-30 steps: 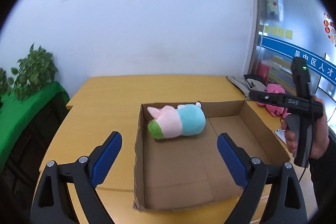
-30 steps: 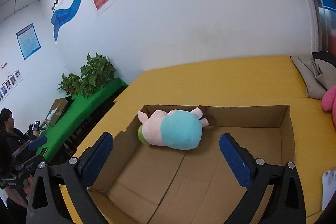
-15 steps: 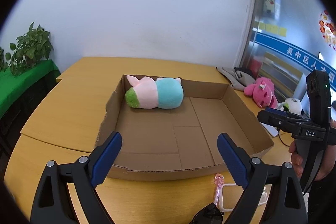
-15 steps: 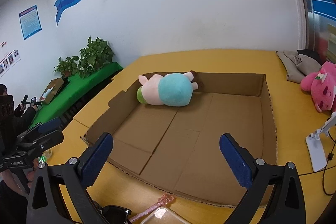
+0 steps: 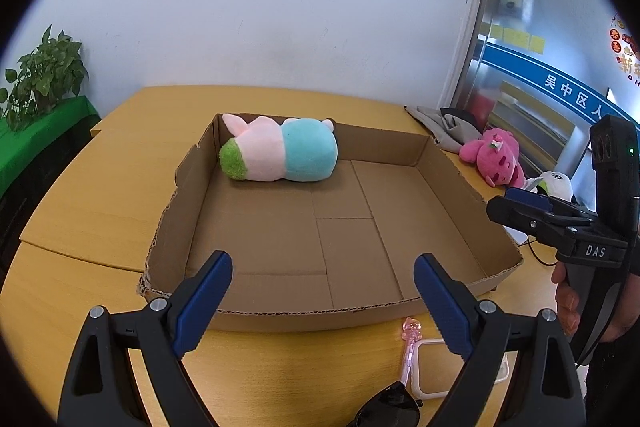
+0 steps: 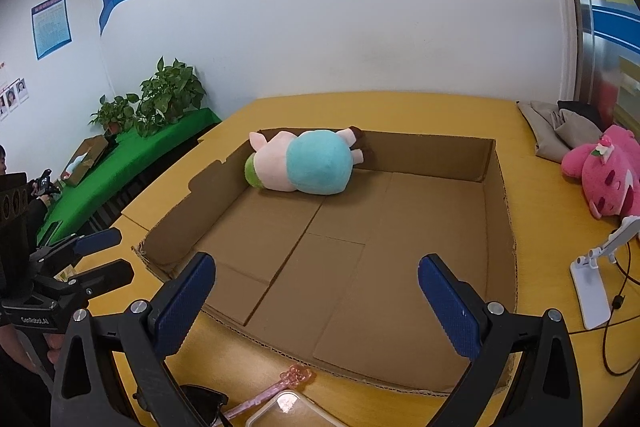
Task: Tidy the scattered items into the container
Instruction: 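Withdraw the left tool from the box toward the clear phone case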
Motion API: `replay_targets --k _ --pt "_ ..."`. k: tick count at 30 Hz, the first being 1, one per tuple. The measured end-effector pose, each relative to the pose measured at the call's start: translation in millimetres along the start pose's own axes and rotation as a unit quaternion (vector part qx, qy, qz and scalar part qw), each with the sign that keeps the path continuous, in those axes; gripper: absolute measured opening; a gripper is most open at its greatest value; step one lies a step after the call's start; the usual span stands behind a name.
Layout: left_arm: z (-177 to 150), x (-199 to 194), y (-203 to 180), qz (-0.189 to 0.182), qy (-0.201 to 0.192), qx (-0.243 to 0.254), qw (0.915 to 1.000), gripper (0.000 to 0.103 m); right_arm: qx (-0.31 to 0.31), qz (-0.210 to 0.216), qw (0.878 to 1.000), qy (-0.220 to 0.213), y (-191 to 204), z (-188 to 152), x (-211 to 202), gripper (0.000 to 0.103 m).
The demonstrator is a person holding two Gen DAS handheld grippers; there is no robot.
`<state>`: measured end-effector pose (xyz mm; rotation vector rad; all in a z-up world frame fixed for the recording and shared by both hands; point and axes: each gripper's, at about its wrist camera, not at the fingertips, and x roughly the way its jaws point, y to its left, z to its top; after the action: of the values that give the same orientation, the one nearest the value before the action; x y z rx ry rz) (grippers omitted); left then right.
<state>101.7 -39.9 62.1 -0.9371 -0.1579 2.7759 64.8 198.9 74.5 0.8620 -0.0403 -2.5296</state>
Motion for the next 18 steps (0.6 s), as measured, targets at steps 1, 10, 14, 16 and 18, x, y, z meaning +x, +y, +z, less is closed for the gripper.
replay_targets --k 1,10,14,16,18 --pt "-1 1 0 0.0 0.003 0.001 1.0 0.093 -0.001 0.0 1.0 0.003 1 -2 1 0.103" --pt "-13 9 -8 -0.026 0.033 0.015 0.999 0.093 -0.01 0.003 0.999 0.036 3 -23 6 0.103" --pt "-15 12 -15 -0.052 0.047 0.015 0.9974 0.093 -0.008 -0.014 0.999 0.046 -3 -32 2 0.103" --pt "-16 15 -18 -0.06 0.053 0.011 0.9968 0.093 -0.002 -0.017 0.999 0.046 -7 -35 -3 0.103" --pt "-17 17 -20 -0.065 0.056 0.013 0.9962 0.093 0.001 -0.02 0.999 0.044 -10 -37 -7 0.103"
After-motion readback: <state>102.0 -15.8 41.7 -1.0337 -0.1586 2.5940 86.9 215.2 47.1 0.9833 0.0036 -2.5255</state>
